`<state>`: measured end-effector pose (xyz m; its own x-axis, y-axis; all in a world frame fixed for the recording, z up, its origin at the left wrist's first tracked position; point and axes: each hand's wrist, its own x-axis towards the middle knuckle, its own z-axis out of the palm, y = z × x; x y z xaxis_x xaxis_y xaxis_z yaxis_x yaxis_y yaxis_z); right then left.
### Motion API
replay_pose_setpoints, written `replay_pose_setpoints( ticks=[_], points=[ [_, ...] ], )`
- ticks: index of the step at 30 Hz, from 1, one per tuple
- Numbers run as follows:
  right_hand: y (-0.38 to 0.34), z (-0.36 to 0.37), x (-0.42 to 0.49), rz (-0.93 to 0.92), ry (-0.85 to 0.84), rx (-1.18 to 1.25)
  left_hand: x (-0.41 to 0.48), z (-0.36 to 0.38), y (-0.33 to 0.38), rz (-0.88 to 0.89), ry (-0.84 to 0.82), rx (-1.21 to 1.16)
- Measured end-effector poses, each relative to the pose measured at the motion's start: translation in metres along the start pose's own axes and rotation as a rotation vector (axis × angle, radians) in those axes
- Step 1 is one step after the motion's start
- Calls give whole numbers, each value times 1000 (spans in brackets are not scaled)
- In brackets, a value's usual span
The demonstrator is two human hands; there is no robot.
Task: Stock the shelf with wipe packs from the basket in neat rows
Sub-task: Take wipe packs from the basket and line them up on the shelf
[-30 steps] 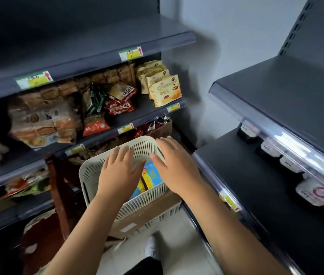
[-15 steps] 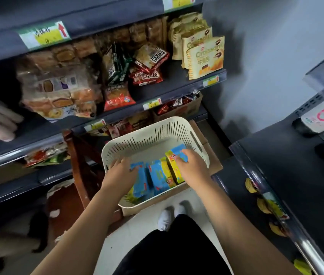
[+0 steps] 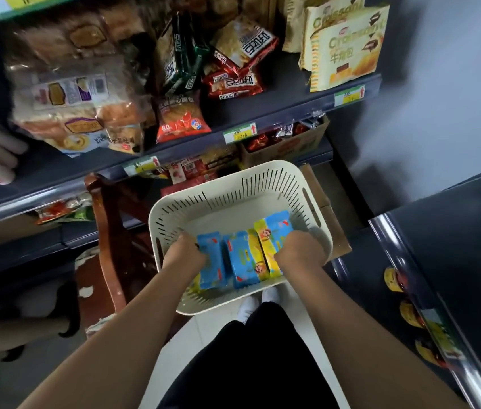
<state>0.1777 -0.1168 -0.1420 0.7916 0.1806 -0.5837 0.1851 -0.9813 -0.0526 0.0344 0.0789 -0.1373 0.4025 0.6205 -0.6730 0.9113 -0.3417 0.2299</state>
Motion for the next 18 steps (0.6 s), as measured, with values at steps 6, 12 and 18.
replay_pose_setpoints(
  ticks=[6,12,18],
  points=[
    [-6,5,5,42,70,-28,5,20,4,-72,100,-77],
    [9,3,-3,-109,230,187,9,23,8,41,114,-11],
    [29,-33,-28,-260,228,500,-11,-17,12,34,82,-187]
  ],
)
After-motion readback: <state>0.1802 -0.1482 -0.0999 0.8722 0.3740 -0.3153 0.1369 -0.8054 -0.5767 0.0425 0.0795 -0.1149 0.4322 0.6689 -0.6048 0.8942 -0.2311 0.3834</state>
